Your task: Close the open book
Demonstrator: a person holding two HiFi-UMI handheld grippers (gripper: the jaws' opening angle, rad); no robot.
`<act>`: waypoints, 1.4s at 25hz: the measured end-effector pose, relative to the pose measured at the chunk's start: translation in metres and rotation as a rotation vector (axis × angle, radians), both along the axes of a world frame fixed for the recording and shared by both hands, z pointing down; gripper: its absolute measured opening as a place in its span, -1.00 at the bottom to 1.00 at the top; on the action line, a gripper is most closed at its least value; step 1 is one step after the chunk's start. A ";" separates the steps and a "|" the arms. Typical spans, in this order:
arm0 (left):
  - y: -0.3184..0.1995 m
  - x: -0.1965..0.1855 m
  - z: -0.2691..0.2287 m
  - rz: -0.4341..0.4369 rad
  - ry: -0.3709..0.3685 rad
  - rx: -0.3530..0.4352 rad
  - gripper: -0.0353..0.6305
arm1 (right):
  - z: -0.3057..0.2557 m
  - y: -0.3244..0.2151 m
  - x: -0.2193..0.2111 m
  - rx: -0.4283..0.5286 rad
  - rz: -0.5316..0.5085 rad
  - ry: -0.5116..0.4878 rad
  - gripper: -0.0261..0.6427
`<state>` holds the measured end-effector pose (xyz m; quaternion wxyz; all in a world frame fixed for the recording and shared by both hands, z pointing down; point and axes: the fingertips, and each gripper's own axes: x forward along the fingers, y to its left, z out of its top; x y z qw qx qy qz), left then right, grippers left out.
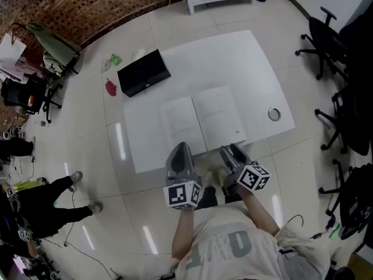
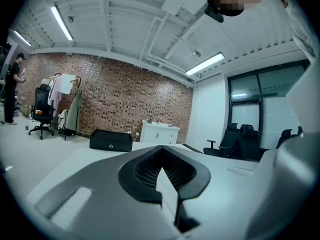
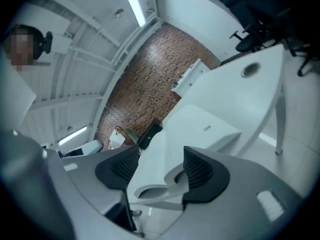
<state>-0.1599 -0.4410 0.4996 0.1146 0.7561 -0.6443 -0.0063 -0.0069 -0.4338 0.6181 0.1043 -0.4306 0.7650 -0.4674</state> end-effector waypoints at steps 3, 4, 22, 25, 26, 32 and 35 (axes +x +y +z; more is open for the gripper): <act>0.000 0.000 0.008 0.013 0.001 -0.018 -0.85 | 0.030 0.000 0.007 -0.109 0.072 -0.071 -0.11; 0.001 0.000 0.011 0.017 0.002 -0.023 -0.85 | 0.039 0.000 0.007 -0.134 0.086 -0.092 -0.11; 0.014 -0.002 0.025 0.037 -0.006 -0.056 -0.85 | 0.071 -0.020 0.036 -0.258 0.437 -0.412 -0.56; 0.018 -0.007 0.027 0.023 0.002 -0.059 -0.85 | 0.054 -0.019 0.034 -0.187 0.397 -0.284 -0.62; 0.018 -0.010 0.027 0.016 0.005 -0.060 -0.85 | 0.045 -0.018 0.032 -0.150 0.373 -0.216 -0.63; 0.021 -0.021 0.029 -0.008 0.011 -0.070 -0.85 | 0.010 -0.013 0.010 -0.011 0.300 0.067 -0.67; 0.024 -0.024 0.028 -0.017 0.010 -0.065 -0.85 | -0.003 -0.011 -0.001 0.055 0.245 0.157 -0.68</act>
